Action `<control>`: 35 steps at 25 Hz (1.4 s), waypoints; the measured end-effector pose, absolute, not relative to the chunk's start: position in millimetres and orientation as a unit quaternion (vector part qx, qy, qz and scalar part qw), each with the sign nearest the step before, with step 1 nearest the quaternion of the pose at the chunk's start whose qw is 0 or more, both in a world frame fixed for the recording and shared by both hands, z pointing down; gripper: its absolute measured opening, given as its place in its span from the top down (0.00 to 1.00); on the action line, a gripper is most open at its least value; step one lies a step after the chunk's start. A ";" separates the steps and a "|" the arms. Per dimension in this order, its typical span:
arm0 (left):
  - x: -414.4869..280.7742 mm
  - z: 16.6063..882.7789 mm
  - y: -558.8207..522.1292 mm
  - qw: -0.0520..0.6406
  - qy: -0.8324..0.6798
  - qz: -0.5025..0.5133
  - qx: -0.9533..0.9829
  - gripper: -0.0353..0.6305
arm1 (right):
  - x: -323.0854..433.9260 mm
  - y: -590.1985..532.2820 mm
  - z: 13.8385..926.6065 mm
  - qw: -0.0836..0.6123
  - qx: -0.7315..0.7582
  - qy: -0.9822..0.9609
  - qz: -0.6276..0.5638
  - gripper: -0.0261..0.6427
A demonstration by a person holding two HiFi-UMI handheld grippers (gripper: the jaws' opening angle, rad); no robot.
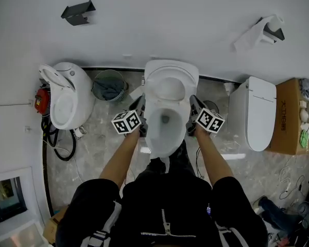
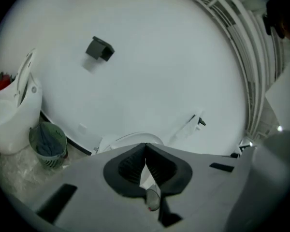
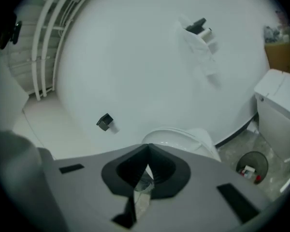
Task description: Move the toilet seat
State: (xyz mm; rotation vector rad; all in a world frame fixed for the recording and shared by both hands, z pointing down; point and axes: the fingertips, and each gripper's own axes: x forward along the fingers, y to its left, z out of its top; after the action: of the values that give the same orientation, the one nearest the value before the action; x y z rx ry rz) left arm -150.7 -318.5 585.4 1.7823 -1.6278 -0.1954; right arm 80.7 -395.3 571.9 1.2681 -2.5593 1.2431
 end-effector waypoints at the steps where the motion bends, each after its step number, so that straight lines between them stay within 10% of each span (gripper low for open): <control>1: -144.5 577.1 -311.9 0.337 -0.624 -0.060 0.703 0.94 | 83.0 -386.1 562.6 0.016 0.410 -0.829 0.381 0.96; 18: -88.5 478.0 -205.3 0.132 -0.561 0.060 0.815 0.95 | 90.8 -235.6 450.4 0.042 0.422 -0.896 0.129 0.96; 35: -80.5 460.1 -182.3 0.096 -0.561 0.067 0.819 0.95 | 92.6 -203.7 430.8 0.040 0.417 -0.904 0.081 0.96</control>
State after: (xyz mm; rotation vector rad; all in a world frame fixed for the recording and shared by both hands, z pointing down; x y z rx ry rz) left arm -80.5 -182.3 460.1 2.4263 -1.6632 0.1999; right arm 92.6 -203.7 430.8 1.2770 -2.7706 0.2467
